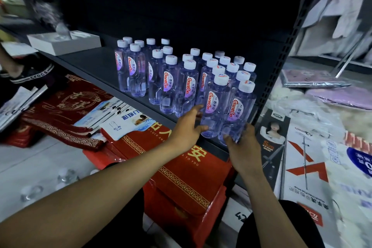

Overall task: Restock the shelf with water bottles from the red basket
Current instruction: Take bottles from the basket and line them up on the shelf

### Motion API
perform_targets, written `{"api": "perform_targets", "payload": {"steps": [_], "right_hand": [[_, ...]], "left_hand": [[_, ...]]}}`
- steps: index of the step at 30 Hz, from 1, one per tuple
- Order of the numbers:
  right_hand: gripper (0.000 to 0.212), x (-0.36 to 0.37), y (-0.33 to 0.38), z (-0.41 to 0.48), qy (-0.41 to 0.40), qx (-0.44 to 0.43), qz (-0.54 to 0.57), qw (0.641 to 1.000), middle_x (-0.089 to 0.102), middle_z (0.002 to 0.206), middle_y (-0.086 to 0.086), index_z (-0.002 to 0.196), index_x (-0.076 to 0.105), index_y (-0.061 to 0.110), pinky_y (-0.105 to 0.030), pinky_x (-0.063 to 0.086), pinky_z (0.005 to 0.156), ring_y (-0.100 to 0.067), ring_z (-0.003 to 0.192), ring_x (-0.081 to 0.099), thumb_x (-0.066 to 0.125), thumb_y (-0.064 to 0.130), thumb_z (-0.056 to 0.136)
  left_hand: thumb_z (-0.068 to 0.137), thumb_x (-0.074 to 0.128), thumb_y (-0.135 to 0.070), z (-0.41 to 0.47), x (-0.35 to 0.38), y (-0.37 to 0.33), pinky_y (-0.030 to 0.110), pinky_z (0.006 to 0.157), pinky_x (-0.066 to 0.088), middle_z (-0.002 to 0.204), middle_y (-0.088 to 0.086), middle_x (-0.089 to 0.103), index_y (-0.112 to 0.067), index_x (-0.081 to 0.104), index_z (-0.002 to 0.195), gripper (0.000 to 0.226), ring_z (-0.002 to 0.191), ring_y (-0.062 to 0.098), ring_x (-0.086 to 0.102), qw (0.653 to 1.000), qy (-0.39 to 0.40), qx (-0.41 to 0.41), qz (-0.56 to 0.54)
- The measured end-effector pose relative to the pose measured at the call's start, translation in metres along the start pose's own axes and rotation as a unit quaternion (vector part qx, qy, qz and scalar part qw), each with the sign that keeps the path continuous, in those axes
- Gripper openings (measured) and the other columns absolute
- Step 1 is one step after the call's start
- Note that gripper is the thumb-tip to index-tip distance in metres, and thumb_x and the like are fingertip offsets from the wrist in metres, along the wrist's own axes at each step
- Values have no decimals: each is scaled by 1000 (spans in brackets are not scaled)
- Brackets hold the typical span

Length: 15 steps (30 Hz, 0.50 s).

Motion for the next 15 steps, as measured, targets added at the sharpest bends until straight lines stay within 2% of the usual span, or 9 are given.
{"api": "perform_targets", "payload": {"steps": [5, 7, 9, 11, 15], "right_hand": [[46, -1, -4, -4, -9, 18, 1, 1000, 60, 106, 6, 132, 44, 17, -4, 32, 57, -11, 87, 56, 66, 17, 91], [47, -8, 0, -9, -46, 6, -14, 999, 62, 110, 1, 130, 46, 14, -9, 37, 62, -18, 96, 61, 68, 13, 88], [51, -17, 15, -20, -107, -40, -69, 991, 57, 121, -8, 132, 45, 9, -22, 45, 77, -26, 110, 56, 67, 8, 86], [54, -21, 35, -34, -156, -78, -126, 977, 49, 130, -13, 136, 42, 10, -34, 44, 88, -29, 119, 47, 64, 7, 87], [44, -11, 74, -56, -181, -146, -151, 961, 47, 126, -12, 132, 47, 12, -30, 42, 80, -28, 117, 46, 60, 12, 90]], "left_hand": [[93, 64, -16, -4, 0, -5, 25, 97, 41, 132, 4, 54, -19, 40, 143, 56, 122, 16, 52, 1000, 4, 6, 11], [94, 63, -22, -8, -3, -6, 30, 101, 42, 135, 5, 53, -17, 36, 146, 59, 124, 19, 51, 999, 4, 15, 39], [97, 57, -29, -15, -11, -9, 36, 105, 42, 141, 8, 49, -16, 31, 149, 60, 130, 22, 47, 994, -5, 35, 108], [100, 50, -34, -24, -23, -14, 41, 103, 44, 143, 9, 45, -17, 27, 150, 58, 132, 26, 43, 976, -24, 61, 209], [100, 43, -39, -44, -52, -24, 44, 99, 44, 140, 8, 45, -19, 28, 149, 55, 127, 30, 43, 929, -55, 101, 351]]}}
Point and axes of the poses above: each hand's wrist, its own z-axis towards the middle knuckle, its own x-axis out of the palm, y = z × x, the point moved 10 cm from there along z, towards the middle knuckle
